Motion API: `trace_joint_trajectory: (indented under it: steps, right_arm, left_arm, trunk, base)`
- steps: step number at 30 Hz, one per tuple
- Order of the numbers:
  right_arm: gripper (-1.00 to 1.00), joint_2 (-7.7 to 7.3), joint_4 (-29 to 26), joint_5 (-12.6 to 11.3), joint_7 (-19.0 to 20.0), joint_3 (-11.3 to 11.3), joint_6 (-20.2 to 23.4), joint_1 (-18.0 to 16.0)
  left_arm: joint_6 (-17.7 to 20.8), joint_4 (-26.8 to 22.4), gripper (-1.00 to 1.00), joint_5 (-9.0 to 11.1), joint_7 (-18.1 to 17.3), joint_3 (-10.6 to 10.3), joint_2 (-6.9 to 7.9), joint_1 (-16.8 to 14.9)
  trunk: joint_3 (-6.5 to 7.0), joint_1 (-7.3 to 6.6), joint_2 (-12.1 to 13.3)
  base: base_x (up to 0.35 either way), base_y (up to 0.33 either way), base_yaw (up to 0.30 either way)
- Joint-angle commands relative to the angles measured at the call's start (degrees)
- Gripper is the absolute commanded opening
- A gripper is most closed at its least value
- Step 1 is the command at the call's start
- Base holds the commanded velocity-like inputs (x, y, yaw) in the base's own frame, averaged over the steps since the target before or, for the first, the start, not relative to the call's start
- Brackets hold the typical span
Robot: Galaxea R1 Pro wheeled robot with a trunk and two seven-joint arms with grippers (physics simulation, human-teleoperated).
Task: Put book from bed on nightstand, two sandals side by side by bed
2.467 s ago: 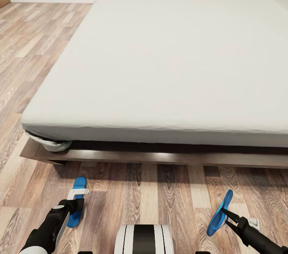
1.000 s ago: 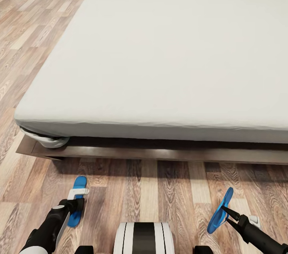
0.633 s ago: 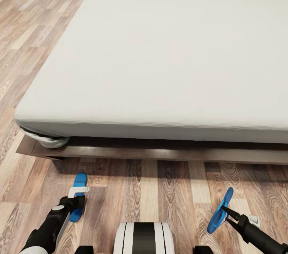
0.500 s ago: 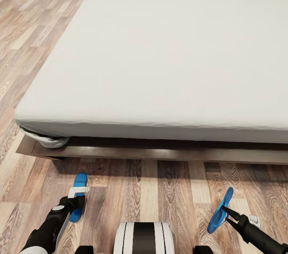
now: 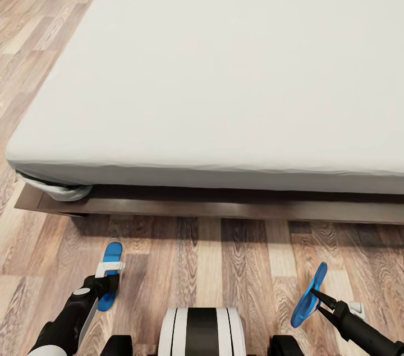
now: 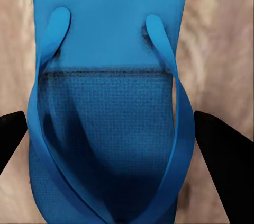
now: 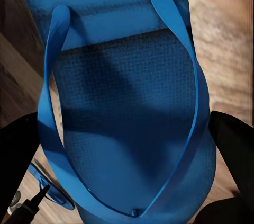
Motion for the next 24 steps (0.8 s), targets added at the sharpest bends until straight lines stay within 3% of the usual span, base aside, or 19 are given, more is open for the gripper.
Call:
trace_joint_trajectory:
  steps: [1, 24]
  right_arm:
    - [-1.0, 0.0, 0.02, -0.23, 0.13, -0.09, 0.38, -0.02]
    - [-1.0, 0.0, 0.02, -0.23, 0.14, -0.13, 0.38, -0.03]
  left_arm:
    - [0.25, -0.12, -1.0, -0.6, -0.51, 0.3, -0.05, -0.02]
    - [0.25, -0.12, -1.0, -0.6, -0.51, 0.3, -0.05, -0.02]
  trunk:
    - [-0.26, 0.01, -0.03]
    - [-1.36, 0.14, -0.09]
  base:
    - [0.0, 0.0, 0.0]
    - [0.0, 0.0, 0.0]
